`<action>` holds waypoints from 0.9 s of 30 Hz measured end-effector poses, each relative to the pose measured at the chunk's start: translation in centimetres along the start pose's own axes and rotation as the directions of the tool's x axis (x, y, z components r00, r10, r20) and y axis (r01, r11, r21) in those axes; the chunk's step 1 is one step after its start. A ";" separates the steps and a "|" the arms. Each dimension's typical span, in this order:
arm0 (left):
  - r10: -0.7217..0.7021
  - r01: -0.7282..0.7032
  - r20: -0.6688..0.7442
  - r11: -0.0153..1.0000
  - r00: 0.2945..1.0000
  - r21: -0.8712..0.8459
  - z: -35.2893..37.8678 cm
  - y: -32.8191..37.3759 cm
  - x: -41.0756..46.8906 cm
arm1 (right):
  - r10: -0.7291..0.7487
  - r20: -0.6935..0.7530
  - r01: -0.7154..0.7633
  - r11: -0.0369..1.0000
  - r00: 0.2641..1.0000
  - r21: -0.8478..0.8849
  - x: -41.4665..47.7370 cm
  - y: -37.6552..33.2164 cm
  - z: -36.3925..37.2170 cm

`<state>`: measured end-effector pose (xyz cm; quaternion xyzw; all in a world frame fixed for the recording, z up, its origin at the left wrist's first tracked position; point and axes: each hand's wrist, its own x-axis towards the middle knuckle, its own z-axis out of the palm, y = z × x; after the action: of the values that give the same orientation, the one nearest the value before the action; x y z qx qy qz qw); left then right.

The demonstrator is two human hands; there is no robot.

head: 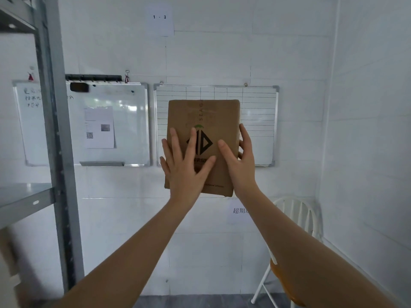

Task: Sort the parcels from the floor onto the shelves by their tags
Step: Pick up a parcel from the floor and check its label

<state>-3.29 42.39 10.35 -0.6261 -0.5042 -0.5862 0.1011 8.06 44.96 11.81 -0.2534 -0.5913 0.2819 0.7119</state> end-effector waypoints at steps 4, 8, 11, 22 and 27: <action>-0.106 0.120 0.084 0.976 0.991 -0.181 -0.7 0.7 0.6 | 0.097 0.009 -0.098 0.991 0.995 0.097 0.0 -0.6 -1.4; -0.129 0.173 0.150 0.926 0.980 -0.334 -1.1 0.1 1.0 | 0.136 0.011 -0.136 0.990 0.991 0.028 0.3 -1.3 -2.0; -0.131 0.278 0.285 0.770 0.949 -0.573 -1.2 0.5 0.8 | 0.108 0.067 -0.110 0.994 0.992 0.019 0.2 -1.4 -1.9; -0.228 0.359 0.279 0.525 0.933 -0.772 -1.5 2.6 0.1 | -0.043 0.214 0.064 0.993 0.976 -0.095 -2.1 -1.6 -1.4; -0.241 0.358 0.267 0.537 0.933 -0.764 -1.7 3.3 0.0 | -0.099 0.189 0.119 0.988 0.977 -0.100 -2.9 -2.1 -1.0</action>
<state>-1.92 39.63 12.37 -0.5444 -0.2909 -0.7160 -0.3261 8.80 41.45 11.06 -0.2325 -0.6820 0.2312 0.6537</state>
